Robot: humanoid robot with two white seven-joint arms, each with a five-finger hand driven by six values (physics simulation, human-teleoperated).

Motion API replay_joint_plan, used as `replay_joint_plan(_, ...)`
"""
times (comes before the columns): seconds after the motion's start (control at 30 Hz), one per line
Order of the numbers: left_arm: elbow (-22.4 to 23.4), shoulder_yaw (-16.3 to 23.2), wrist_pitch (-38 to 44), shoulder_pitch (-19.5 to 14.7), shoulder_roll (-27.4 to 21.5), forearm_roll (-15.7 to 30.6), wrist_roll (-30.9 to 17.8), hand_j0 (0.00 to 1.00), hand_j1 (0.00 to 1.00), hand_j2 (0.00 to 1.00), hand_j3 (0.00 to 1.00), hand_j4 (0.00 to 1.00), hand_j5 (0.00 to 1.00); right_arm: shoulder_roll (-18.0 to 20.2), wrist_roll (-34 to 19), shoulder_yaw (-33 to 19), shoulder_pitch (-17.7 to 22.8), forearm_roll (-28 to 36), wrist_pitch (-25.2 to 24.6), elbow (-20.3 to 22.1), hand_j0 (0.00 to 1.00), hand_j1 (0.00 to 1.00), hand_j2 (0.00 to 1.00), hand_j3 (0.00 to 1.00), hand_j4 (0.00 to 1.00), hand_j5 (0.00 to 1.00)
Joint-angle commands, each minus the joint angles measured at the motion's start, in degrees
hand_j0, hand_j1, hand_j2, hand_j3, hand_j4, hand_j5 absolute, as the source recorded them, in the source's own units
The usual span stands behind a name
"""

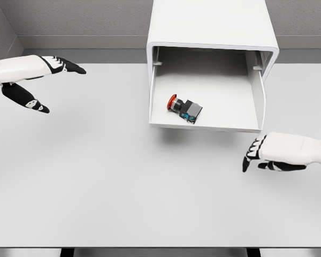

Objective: Slide open multi-storey tabletop storage cabinets and put open load switch and slide close multi-storey tabletop storage cabinets

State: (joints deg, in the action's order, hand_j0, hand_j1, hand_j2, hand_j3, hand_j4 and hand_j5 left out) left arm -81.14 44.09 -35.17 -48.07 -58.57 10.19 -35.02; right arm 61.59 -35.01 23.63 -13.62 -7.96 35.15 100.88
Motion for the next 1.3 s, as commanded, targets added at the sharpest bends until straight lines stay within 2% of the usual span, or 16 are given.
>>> replay_joint_plan(0.0, 0.0, -0.1, 0.2, 0.0, -0.1, 0.4, 0.0, 1.00, 1.00, 1.00, 1.00, 1.00, 1.00, -0.2, 0.0, 0.8, -0.1, 0.3, -0.1, 0.0, 0.55, 0.55, 0.55, 0.55, 0.55, 0.55)
replay_joint_plan(0.2, -0.1, -0.1, 0.2, 0.3, -0.1, 0.4, 0.0, 1.00, 1.00, 1.00, 1.00, 1.00, 1.00, -1.4, 0.0, 0.8, -2.9, 0.5, -0.1, 0.0, 0.55, 0.55, 0.55, 0.55, 0.55, 0.55)
replay_joint_plan(0.77, 0.1, -0.1, 0.2, 0.3, -0.5, 0.4, 0.0, 1.00, 1.00, 1.00, 1.00, 1.00, 1.00, -3.9, 0.0, 1.9, -6.8, 0.7, -0.1, -0.2, 0.59, 0.59, 0.59, 0.59, 0.59, 0.59)
replay_joint_plan(1.27, 0.1, -0.1, 0.2, 0.5, -0.5, 0.4, 0.0, 1.00, 1.00, 1.00, 1.00, 1.00, 1.00, -1.6, 0.0, 2.4, -2.5, 0.4, -0.1, -0.1, 0.59, 0.59, 0.59, 0.59, 0.59, 0.59)
